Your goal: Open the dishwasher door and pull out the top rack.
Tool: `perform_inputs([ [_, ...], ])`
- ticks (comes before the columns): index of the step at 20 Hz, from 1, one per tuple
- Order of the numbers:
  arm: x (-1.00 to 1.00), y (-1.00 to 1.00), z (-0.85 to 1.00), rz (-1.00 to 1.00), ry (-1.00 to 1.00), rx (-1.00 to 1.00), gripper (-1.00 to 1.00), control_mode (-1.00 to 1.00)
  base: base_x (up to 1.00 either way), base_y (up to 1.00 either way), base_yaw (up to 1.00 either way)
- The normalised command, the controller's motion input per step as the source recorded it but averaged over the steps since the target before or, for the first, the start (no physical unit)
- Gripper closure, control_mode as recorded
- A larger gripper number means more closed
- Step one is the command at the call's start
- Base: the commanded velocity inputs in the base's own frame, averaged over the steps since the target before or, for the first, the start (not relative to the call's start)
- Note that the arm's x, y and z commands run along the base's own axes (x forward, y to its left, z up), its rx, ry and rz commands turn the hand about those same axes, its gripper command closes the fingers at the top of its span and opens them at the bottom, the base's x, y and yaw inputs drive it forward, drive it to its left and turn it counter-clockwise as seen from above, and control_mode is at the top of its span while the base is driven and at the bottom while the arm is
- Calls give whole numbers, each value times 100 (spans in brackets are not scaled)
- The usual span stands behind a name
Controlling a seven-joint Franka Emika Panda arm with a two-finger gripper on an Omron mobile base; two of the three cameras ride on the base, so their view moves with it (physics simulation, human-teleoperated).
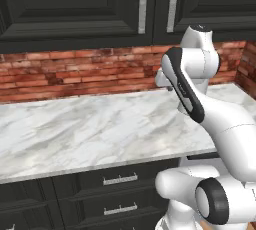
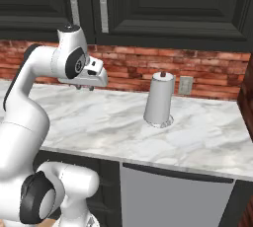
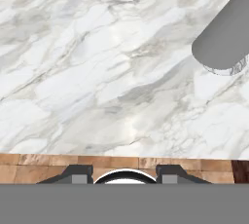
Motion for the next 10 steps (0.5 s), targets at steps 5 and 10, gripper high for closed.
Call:
perform_inputs([
  [5,-4,0,0,0,0,0,-100,100,-11,0,-4],
  [10,0,0,0,0,0,0,-100,100,-17,8,-45],
])
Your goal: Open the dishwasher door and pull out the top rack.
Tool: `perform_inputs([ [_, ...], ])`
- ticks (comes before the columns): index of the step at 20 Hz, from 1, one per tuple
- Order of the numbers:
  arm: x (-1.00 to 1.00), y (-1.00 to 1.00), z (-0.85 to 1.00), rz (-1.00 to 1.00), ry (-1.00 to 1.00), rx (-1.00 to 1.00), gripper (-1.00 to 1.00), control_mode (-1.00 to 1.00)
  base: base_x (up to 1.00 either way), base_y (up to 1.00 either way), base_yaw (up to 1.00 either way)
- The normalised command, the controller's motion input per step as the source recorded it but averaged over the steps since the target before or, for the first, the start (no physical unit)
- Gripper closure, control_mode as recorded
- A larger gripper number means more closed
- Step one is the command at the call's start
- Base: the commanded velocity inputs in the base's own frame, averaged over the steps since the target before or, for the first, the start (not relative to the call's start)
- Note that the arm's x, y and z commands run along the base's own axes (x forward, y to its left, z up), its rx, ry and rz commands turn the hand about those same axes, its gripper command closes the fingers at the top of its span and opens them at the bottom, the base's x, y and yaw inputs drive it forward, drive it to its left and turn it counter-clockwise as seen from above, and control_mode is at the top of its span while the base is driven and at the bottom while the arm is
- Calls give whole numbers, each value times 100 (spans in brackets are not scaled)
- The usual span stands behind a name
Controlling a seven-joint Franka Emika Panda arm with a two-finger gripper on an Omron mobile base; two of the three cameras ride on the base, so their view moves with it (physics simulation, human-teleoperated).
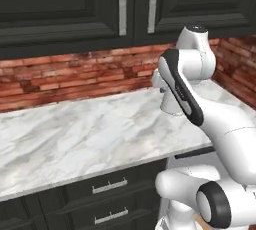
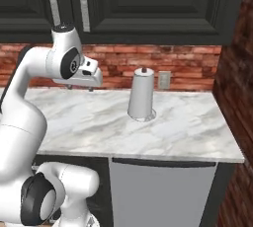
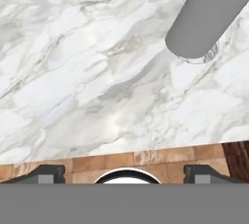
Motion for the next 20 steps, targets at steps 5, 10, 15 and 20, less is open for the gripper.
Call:
perform_inputs([
  [5,0,0,0,0,0,0,-100,100,-10,10,-54],
  [10,0,0,0,0,0,0,-100,100,-20,16,-48],
  [15,0,0,0,0,0,0,-100,100,-28,30,-36],
  [20,0,0,0,0,0,0,-100,100,-26,41,-29],
])
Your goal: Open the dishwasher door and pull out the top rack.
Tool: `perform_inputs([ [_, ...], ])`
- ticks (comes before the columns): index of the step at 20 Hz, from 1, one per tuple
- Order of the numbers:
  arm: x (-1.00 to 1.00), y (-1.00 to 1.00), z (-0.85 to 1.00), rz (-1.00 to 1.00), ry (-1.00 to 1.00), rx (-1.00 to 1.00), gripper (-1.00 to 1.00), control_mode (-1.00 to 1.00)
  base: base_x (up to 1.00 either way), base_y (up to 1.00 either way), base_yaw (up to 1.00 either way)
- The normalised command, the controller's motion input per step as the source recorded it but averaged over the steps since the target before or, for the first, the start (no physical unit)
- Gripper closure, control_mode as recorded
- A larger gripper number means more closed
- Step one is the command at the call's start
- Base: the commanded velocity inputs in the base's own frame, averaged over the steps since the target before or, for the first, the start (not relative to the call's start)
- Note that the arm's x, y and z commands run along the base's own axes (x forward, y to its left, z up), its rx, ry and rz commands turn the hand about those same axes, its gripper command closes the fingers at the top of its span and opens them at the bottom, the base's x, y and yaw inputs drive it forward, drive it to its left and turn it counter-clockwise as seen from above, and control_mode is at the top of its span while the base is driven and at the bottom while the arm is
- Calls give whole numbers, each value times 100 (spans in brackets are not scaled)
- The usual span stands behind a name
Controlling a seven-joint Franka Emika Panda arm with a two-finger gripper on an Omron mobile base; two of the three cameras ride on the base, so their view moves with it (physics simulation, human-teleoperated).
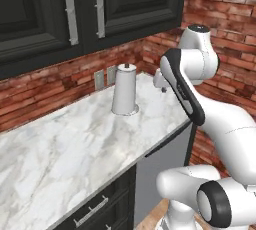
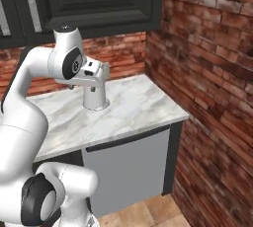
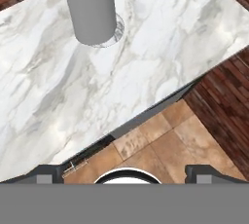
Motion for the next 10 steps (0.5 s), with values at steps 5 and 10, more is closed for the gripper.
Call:
perform_inputs([
  [5,0,0,0,0,0,0,-100,100,-10,50,-19],
  [10,0,0,0,0,0,0,-100,100,4,62,-14],
])
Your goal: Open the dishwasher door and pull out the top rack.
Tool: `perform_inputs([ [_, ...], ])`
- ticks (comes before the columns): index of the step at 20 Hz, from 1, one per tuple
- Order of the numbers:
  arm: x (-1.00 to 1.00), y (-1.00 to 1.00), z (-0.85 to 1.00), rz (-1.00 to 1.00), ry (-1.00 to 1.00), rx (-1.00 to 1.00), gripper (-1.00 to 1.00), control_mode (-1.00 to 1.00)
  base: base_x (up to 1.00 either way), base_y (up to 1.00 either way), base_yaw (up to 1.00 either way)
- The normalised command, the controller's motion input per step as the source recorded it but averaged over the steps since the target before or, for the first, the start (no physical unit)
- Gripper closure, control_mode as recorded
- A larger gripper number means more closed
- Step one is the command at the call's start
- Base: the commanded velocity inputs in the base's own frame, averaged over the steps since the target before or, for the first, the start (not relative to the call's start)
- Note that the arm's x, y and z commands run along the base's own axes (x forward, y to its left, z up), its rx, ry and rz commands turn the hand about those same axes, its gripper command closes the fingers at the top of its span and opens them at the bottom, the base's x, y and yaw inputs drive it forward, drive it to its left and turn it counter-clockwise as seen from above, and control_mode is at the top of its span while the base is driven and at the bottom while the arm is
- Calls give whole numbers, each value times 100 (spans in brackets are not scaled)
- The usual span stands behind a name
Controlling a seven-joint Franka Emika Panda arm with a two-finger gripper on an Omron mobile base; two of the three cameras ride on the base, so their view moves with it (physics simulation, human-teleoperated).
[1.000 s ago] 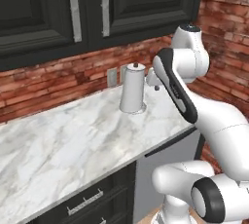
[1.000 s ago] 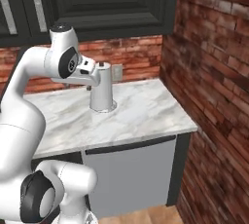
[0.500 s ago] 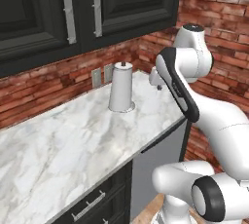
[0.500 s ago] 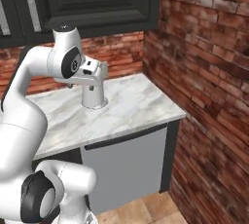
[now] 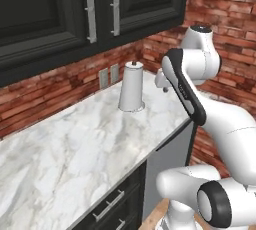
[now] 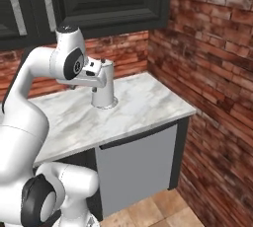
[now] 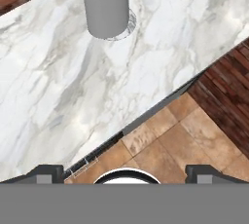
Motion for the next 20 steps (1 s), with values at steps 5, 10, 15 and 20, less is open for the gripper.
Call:
perform_inputs([
  [5,0,0,0,0,0,0,-100,100,20,56,-16],
  [10,0,0,0,0,0,0,-100,100,17,26,-14],
  [15,0,0,0,0,0,0,-100,100,-1,0,-3],
  [20,0,0,0,0,0,0,-100,100,0,-2,-8],
])
